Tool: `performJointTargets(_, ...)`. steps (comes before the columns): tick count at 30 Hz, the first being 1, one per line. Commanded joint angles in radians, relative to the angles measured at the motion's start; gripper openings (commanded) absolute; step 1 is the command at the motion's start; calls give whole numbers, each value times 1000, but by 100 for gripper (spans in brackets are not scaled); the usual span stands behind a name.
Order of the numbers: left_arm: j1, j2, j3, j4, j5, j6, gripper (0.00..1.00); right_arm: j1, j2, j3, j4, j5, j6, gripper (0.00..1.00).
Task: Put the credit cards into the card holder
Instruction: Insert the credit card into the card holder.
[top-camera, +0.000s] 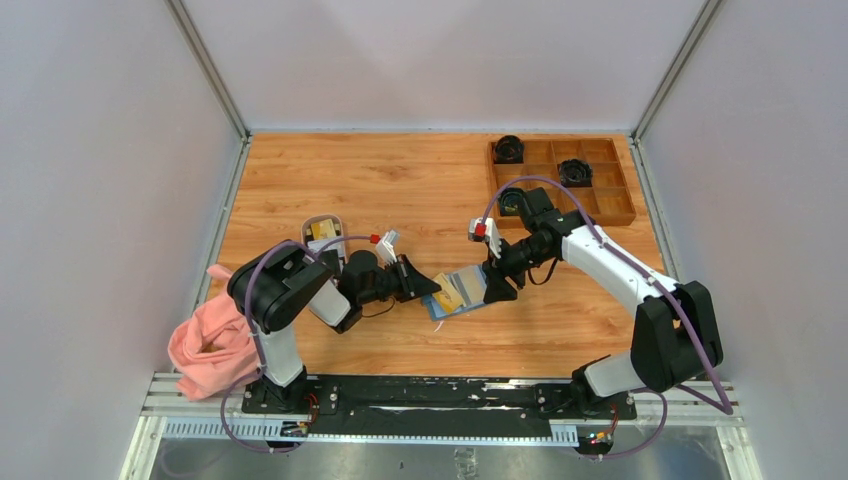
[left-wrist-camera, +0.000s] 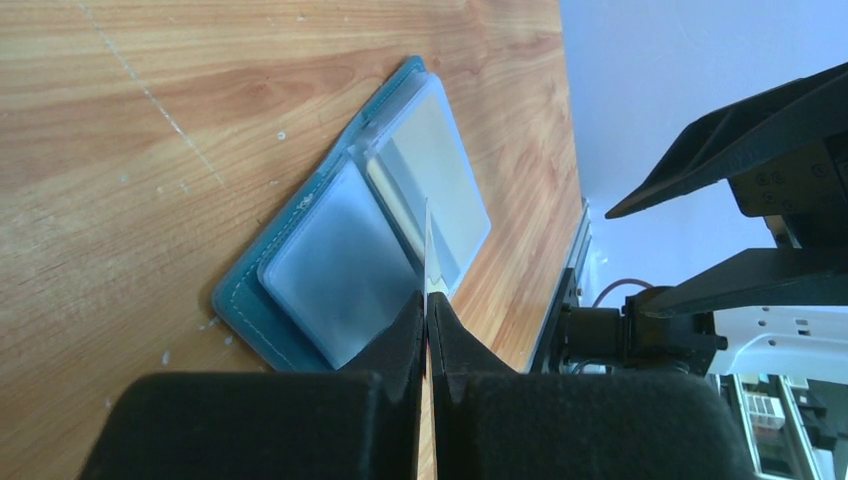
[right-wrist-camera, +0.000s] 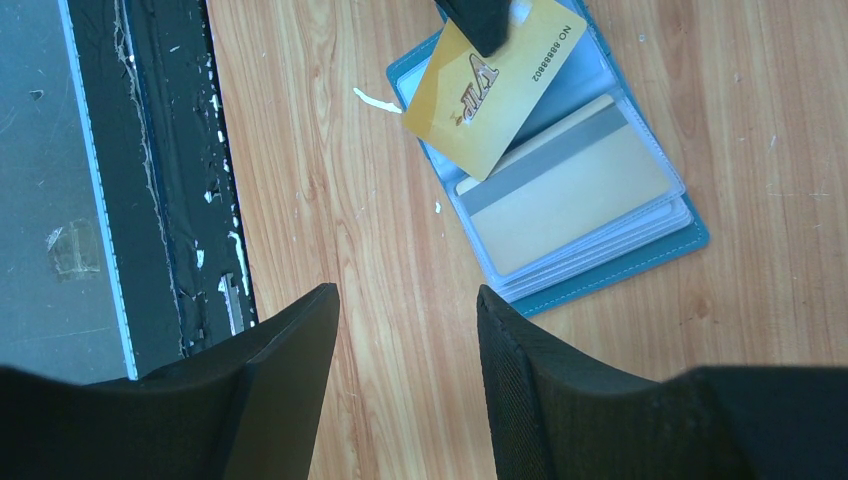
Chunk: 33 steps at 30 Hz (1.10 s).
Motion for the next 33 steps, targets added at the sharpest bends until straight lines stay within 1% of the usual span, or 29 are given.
performJointTargets(1, 8, -16, 12, -43, -21, 33, 0, -10, 5, 2, -13, 0, 4, 57)
performJointTargets(6, 9, -27, 11, -74, -28, 44, 0, -10, 5, 2, -13, 1, 4, 57)
performJointTargets(23, 8, 6, 26, -87, -55, 32, 0, -10, 5, 2, -13, 0, 4, 57)
performJointTargets(33, 8, -46, 11, -162, -80, 49, 0, -10, 4, 2, -14, 1, 4, 57)
